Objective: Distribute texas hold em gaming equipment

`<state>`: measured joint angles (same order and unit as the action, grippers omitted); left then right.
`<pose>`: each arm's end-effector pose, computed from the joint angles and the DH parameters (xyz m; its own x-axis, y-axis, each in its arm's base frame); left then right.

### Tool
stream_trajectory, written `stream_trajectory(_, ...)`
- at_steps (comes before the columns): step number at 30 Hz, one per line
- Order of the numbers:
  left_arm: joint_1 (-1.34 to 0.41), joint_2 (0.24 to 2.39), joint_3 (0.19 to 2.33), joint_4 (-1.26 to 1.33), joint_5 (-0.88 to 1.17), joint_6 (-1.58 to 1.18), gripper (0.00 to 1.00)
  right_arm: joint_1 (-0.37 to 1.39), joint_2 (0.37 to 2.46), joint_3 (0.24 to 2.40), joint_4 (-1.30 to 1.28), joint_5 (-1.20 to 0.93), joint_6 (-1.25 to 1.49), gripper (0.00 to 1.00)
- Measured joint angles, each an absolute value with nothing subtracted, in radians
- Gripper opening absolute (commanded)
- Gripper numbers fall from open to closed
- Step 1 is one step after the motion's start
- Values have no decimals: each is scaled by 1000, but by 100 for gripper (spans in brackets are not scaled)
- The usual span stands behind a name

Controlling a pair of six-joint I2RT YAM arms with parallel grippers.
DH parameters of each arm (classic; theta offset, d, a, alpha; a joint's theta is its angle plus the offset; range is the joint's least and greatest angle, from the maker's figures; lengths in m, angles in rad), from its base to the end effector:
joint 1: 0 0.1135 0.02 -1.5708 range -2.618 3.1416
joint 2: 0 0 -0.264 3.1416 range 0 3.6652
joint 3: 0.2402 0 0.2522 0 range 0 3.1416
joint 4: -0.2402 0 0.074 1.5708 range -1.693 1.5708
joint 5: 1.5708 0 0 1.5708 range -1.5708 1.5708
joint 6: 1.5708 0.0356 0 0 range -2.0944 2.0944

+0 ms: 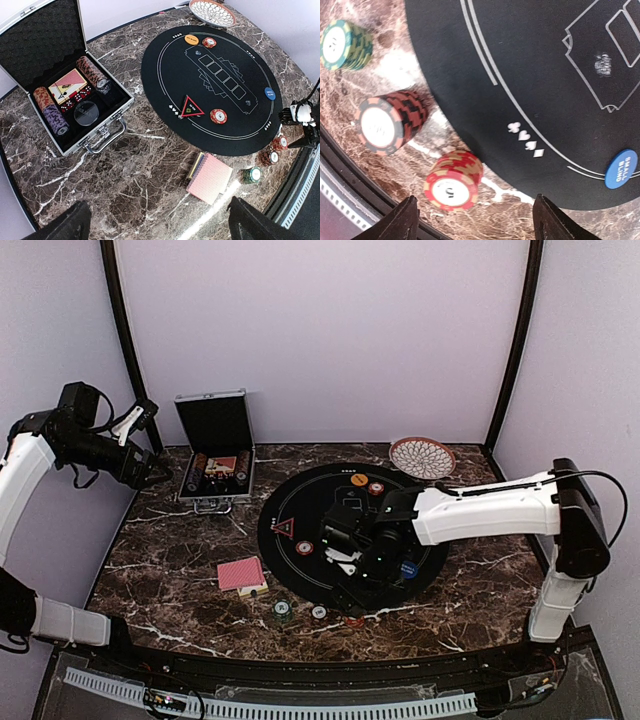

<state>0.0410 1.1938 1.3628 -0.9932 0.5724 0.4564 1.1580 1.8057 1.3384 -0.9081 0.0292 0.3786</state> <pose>0.2254 -0.0101 0.3830 -0.5115 0.3498 -0.7849 0.6222 0.7807 -0.0576 0.1407 0.3188 0.2060 -0.7033 -0.6848 -0.1910 -0.7032 0.7096 0.0451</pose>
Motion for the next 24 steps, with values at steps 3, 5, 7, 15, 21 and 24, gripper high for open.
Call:
stream_trajectory(3, 41, 1194, 1369, -994, 572, 456, 99, 1168, 1806, 1338, -899, 19, 379, 80)
stream_trajectory(5, 41, 1194, 1371, -994, 572, 456, 99, 1173, 1806, 1338, -891, 18, 379, 80)
stream_trajectory(7, 41, 1194, 1371, -994, 572, 456, 99, 1180, 1811, 1338, -883, 16, 378, 80)
stream_trajectory(15, 41, 1194, 1372, -994, 572, 456, 99, 1187, 1855, 1337, -860, 14, 374, 77)
stream_trajectory(21, 41, 1194, 1372, -994, 572, 457, 99, 1187, 1863, 1336, -851, 14, 368, 73)
stream_trajectory(24, 41, 1194, 1372, -994, 572, 457, 99, 1187, 1868, 1333, -842, 6, 367, 71)
